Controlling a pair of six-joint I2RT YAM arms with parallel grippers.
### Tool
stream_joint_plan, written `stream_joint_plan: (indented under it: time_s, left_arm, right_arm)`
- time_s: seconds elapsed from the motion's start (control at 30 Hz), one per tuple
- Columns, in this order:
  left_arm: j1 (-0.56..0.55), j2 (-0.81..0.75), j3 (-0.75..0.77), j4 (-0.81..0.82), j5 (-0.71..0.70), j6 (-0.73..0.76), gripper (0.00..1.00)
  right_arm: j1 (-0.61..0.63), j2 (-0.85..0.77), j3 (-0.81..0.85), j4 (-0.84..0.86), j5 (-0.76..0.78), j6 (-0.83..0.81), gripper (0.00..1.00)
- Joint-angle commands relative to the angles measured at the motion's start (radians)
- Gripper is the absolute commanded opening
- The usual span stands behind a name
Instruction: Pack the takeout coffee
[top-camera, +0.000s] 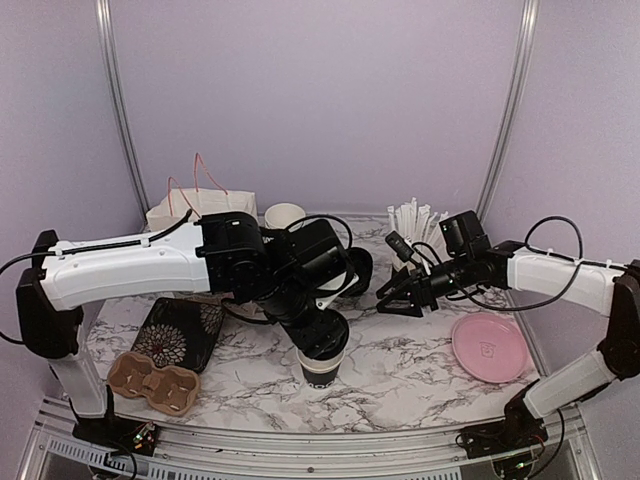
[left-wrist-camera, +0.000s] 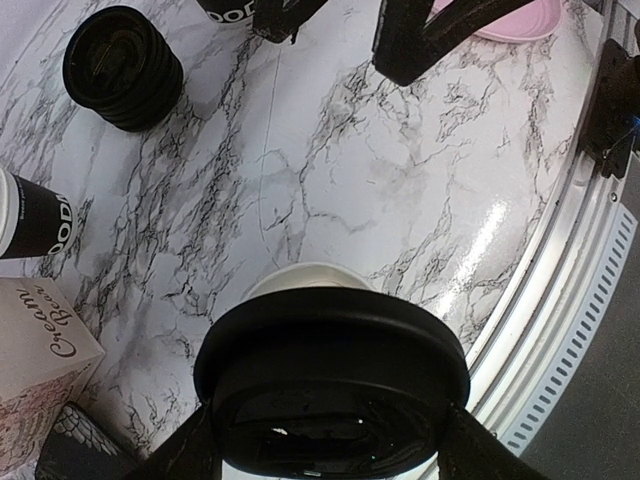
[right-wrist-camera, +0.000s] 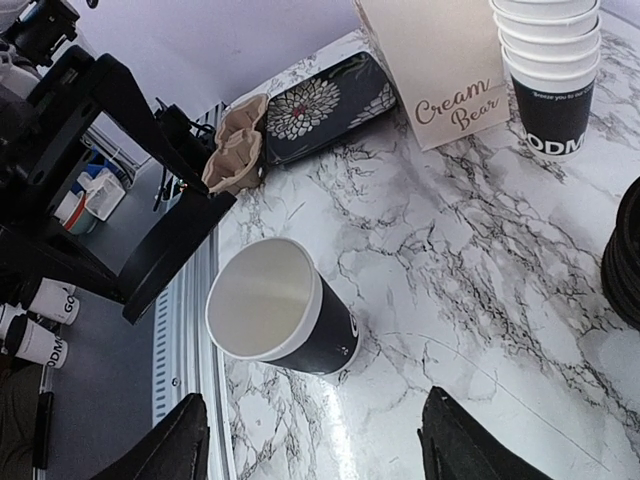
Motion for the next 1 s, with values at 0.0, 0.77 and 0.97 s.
stream_joint_plan:
  time_s: [0.0,0.77,0.97]
  left_arm:
    - [0.022,0.036,0.038,-0.088,0.001,-0.021,0.68]
    - [0.042,0.124,0.083,-0.125,0.036,0.001,0.68]
    - [0.043,0.137,0.085,-0.124,0.040,0.006,0.68]
  right_arm:
    - [0.015,0.018,0.003,0.046,-0.015,0.027,0.70]
    - [0.019,0.033,0.004,0.059,-0.012,0.029,0.69]
    - [0.019,0.031,0.003,0.060,-0.010,0.027,0.69]
